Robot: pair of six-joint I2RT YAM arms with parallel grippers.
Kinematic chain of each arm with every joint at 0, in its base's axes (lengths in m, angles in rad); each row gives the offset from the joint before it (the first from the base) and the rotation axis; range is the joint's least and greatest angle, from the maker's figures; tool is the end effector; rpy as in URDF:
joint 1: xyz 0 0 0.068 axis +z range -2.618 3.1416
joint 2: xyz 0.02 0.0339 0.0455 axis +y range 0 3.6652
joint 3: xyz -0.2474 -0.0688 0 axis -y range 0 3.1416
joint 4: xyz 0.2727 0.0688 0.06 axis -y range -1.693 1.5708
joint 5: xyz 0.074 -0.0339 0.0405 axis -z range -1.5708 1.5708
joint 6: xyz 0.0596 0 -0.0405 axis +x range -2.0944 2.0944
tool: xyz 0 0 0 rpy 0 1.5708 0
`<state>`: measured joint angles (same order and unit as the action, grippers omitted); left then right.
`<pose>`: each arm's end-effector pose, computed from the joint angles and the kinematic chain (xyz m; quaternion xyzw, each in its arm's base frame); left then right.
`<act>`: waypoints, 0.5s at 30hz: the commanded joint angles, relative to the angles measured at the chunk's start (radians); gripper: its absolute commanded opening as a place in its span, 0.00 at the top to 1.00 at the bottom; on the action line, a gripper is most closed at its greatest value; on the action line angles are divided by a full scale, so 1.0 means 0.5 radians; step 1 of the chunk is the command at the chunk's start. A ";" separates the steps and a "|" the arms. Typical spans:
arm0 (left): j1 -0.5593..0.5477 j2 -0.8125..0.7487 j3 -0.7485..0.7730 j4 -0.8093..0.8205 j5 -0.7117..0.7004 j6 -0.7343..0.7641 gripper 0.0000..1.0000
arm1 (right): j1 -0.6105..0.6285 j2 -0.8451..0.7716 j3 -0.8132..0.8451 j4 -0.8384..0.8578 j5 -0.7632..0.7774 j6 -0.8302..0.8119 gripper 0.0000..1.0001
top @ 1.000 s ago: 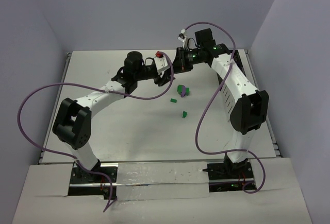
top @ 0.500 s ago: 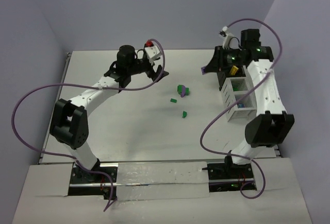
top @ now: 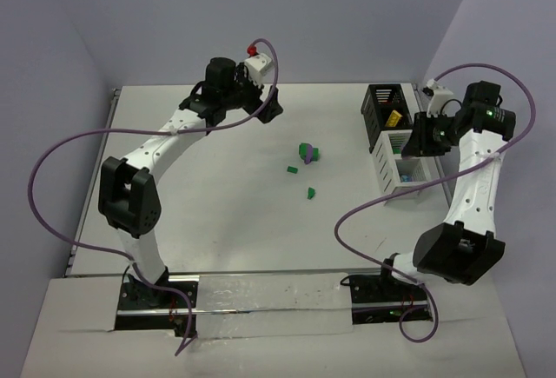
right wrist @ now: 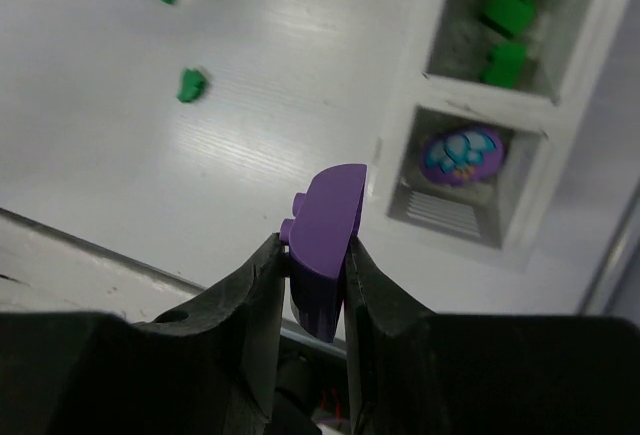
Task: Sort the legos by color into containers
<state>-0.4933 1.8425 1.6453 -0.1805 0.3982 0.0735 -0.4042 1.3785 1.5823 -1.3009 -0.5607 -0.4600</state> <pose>0.4166 -0.2502 0.3097 0.3334 0.7475 -0.2748 0.5045 0.2740 -0.0827 0.3595 -0.0910 0.9320 0.1498 0.3174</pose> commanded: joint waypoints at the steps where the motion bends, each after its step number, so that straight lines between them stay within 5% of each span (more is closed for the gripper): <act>1: 0.024 -0.087 -0.086 0.099 -0.223 -0.252 0.01 | -0.077 0.029 -0.044 -0.030 0.230 -0.149 1.00; 4: 0.035 -0.216 -0.294 0.342 -0.261 -0.311 0.01 | -0.079 0.073 -0.089 0.048 0.295 -0.126 1.00; 10: 0.035 -0.111 -0.109 0.055 -0.372 -0.248 0.01 | -0.078 0.121 -0.251 0.235 0.364 -0.089 1.00; 15: 0.035 -0.185 -0.217 0.153 -0.403 -0.201 0.01 | -0.081 0.179 -0.324 0.423 0.379 -0.026 1.00</act>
<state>-0.4778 1.8002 1.5286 -0.1371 0.2345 -0.0402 -0.4438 1.4530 1.4391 -1.2070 -0.3919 -0.4929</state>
